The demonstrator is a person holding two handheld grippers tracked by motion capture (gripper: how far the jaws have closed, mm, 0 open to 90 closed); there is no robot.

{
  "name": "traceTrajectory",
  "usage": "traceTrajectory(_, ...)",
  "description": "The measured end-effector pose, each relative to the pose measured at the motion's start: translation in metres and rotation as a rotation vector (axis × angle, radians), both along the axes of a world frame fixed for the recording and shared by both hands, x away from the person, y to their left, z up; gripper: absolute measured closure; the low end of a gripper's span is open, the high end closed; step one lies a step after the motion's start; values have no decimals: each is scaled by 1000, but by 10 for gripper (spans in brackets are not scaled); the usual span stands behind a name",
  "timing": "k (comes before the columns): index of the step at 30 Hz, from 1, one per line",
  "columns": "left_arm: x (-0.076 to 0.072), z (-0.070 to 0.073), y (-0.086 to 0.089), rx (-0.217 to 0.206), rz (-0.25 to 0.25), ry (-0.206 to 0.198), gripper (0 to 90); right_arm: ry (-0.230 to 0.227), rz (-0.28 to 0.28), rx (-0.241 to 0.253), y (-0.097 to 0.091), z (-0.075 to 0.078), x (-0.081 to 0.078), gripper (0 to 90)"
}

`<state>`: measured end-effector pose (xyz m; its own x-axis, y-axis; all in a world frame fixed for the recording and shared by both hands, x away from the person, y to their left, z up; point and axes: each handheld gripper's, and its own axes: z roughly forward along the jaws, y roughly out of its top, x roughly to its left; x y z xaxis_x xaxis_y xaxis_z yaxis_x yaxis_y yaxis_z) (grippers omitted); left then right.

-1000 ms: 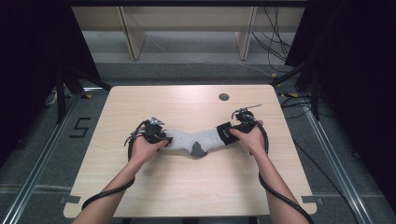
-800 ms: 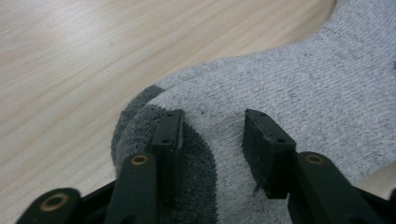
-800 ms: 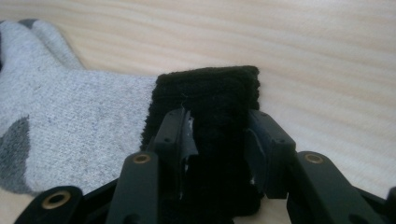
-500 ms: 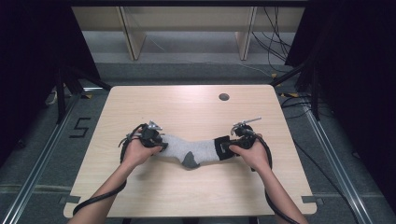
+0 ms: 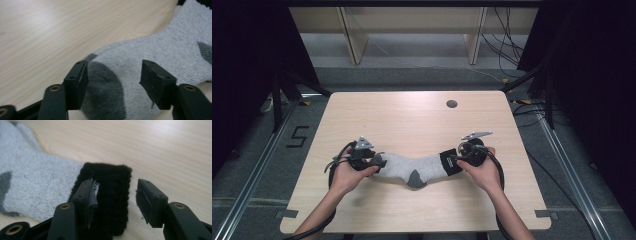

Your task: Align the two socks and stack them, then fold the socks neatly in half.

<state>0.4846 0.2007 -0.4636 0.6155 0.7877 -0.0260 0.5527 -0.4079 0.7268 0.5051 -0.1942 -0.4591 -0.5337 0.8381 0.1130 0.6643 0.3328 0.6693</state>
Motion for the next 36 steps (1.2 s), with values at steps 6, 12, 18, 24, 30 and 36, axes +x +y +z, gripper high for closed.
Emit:
traceTrajectory(6,-5,-3,33,-75,96,7,311,-35,-68,64,-25,12,-15,415)
traceTrajectory(12,-14,-10,42,-140,143,32,286,-45,-120,114,-45,7,-35,356)
traceTrajectory(18,-25,-12,46,-180,156,33,250,-56,-128,102,-50,4,-44,370)
traceTrajectory(24,-26,-20,45,-240,175,38,272,-78,-60,35,-44,1,-42,433)
traceTrajectory(30,-19,-21,37,-275,180,50,321,-118,-42,-9,-40,-3,-38,467)
traceTrajectory(36,-10,-18,31,-286,184,81,367,-89,-50,-7,-32,1,-36,462)
